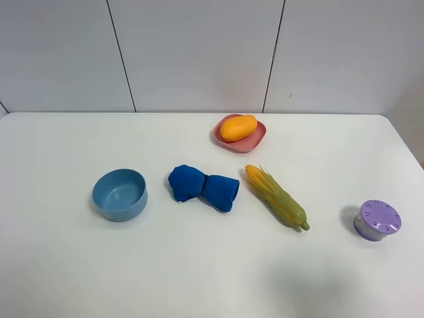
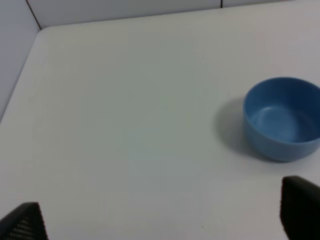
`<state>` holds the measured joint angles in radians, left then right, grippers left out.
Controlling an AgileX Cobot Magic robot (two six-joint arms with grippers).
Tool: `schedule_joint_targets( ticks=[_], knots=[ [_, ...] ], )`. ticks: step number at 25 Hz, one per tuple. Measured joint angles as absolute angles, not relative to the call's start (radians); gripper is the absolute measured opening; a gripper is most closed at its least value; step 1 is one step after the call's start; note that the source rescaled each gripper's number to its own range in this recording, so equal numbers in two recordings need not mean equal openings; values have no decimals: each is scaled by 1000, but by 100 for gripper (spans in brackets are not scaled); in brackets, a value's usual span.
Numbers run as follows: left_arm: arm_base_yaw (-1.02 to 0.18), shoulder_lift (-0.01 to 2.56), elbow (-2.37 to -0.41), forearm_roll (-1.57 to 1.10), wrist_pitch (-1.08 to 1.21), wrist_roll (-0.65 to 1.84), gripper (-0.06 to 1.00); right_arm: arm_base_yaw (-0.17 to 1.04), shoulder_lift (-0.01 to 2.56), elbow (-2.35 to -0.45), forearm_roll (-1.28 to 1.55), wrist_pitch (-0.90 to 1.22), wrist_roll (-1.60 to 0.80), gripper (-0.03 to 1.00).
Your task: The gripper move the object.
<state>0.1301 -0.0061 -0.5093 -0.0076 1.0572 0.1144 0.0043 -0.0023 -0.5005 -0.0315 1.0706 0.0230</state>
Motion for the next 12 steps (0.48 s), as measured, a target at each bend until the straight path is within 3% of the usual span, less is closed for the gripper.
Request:
schedule_joint_targets(
  ticks=[12],
  knots=[
    [129,-6,-509,-8,1057,114,82,4,-2,-500,-31,1071,23,100]
  ],
)
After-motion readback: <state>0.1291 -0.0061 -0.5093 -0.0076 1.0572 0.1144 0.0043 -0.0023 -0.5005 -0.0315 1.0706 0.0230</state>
